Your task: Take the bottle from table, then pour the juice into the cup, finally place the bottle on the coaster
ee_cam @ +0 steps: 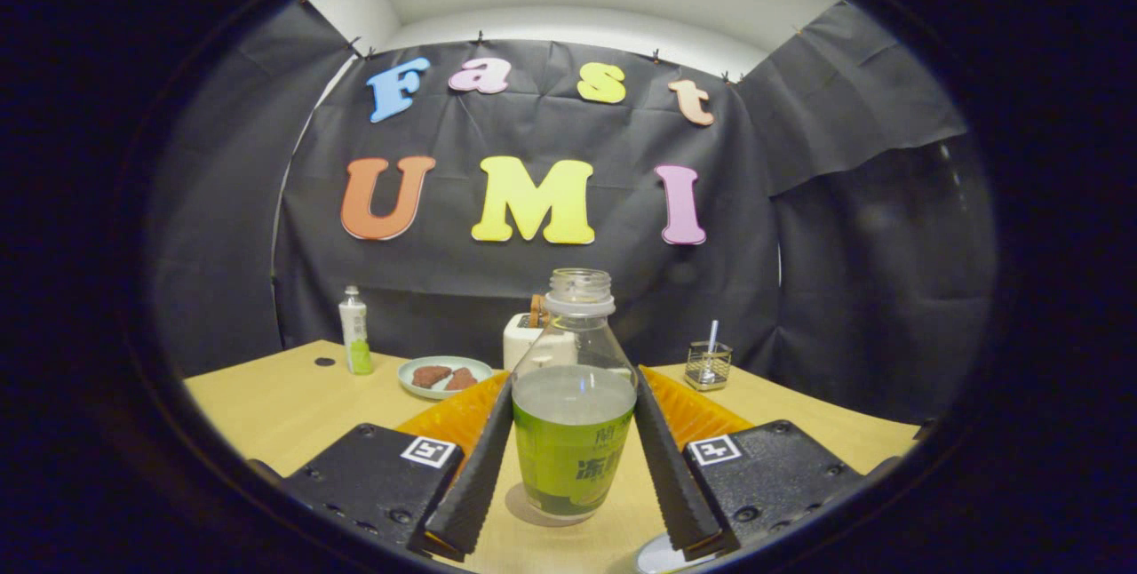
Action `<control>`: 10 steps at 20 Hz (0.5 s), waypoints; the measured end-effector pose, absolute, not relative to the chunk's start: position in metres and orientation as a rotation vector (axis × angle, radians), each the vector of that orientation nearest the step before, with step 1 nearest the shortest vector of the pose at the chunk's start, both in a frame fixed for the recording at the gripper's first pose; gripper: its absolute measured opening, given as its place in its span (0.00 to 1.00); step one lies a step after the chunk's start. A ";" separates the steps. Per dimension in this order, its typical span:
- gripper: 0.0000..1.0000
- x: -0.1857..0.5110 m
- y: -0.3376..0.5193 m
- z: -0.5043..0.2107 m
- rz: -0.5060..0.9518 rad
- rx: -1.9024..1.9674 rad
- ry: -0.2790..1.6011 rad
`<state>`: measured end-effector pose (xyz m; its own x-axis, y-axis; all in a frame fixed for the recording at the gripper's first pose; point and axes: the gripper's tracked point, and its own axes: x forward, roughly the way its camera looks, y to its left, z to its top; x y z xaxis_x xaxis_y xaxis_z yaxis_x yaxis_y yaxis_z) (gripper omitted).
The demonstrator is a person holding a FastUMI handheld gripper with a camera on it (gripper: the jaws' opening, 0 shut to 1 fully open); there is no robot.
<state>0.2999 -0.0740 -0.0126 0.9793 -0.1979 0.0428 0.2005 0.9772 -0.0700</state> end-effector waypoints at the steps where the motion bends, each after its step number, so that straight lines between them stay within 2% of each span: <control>1: 0.81 0.309 -0.074 -0.019 -0.211 -0.093 -0.021; 10: 0.82 0.339 -0.076 -0.047 -0.204 -0.026 0.035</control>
